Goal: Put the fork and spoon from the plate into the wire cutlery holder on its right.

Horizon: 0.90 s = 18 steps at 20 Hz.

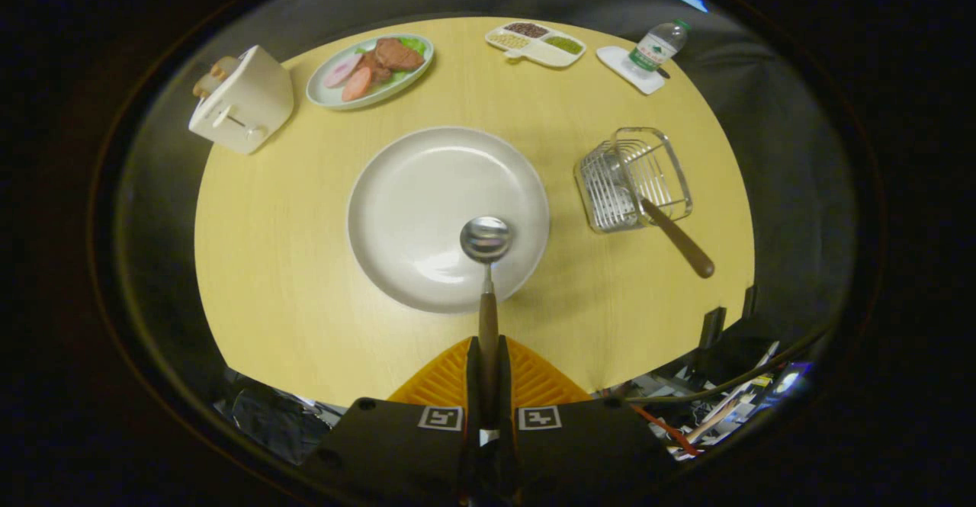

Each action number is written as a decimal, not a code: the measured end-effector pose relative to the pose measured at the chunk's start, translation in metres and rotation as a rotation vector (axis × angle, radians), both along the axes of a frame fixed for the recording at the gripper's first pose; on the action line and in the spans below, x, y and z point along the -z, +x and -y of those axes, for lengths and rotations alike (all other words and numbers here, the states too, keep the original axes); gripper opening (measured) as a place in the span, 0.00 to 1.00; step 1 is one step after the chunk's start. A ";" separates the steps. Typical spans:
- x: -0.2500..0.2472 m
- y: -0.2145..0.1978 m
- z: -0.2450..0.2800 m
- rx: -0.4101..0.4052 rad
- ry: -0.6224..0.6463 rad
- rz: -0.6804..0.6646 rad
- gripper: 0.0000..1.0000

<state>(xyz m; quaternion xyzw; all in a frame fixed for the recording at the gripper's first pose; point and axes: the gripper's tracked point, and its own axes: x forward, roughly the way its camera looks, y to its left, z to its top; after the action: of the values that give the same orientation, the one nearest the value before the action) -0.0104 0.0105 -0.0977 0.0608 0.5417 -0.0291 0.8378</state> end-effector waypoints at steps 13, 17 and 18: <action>-0.024 0.012 0.089 0.155 0.008 0.013 0.12; -0.023 0.026 0.097 0.180 0.056 0.026 0.13; -0.024 0.026 0.097 0.184 0.063 0.025 0.12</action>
<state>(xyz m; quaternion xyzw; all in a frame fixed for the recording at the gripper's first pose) 0.0158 -0.0867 -0.0741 0.1367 0.5242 -0.0881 0.8359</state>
